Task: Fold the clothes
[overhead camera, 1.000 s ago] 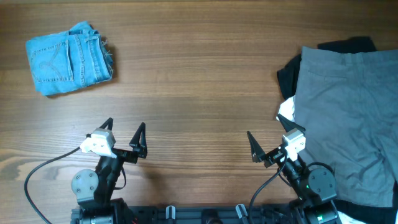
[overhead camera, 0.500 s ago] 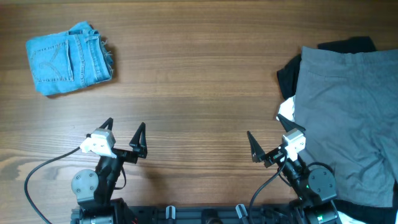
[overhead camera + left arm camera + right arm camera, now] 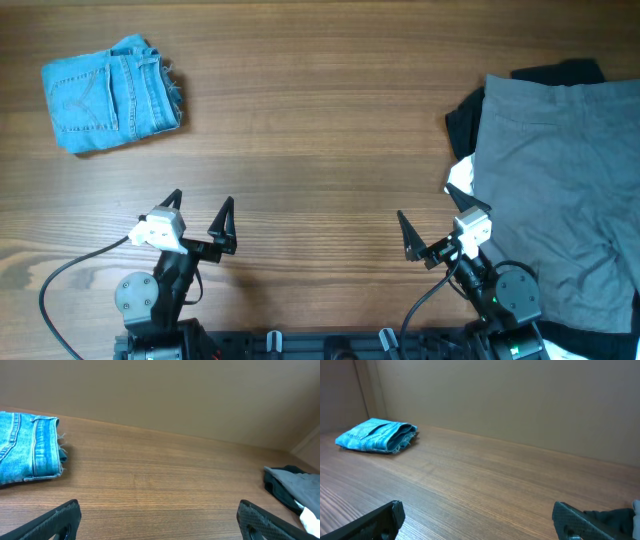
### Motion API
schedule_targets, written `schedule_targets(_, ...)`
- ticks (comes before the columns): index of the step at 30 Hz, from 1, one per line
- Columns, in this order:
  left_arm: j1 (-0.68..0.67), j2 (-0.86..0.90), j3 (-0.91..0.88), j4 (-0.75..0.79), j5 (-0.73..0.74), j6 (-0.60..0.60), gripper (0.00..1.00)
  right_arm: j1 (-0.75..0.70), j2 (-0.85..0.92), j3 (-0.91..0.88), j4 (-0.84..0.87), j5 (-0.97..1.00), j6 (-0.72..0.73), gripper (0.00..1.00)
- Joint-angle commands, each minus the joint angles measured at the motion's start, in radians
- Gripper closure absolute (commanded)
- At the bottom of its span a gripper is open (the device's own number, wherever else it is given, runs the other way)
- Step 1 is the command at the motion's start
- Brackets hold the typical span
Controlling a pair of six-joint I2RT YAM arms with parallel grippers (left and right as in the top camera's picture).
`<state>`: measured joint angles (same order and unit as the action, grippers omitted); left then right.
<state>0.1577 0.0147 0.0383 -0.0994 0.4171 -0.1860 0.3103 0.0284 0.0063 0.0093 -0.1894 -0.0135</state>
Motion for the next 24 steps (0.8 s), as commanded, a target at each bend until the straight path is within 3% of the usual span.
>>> schedule_targets(1,-0.005,-0.010,-0.008,0.006,0.013,-0.009,0.00,-0.003,-0.006,-0.001,0.005,0.011,-0.012,0.00)
schedule_targets(9,-0.005,-0.010,-0.008,0.014,0.046,-0.009,0.00,-0.003,-0.006,-0.001,0.006,0.002,0.002,0.00)
schedule_targets(13,-0.005,-0.010,0.002,0.083,0.135,-0.053,0.00,-0.003,-0.006,0.013,0.059,-0.029,0.150,0.00)
schedule_targets(16,-0.005,0.005,0.071,0.085,0.138,-0.054,0.00,-0.003,-0.002,0.104,0.040,-0.067,0.146,0.00)
schedule_targets(20,-0.005,0.133,0.221,0.057,0.075,-0.054,0.00,-0.003,0.111,0.294,-0.101,-0.078,0.145,0.00)
schedule_targets(24,-0.005,0.434,0.523,-0.201,0.000,-0.053,0.00,-0.003,0.417,0.550,-0.322,-0.100,0.147,0.00)
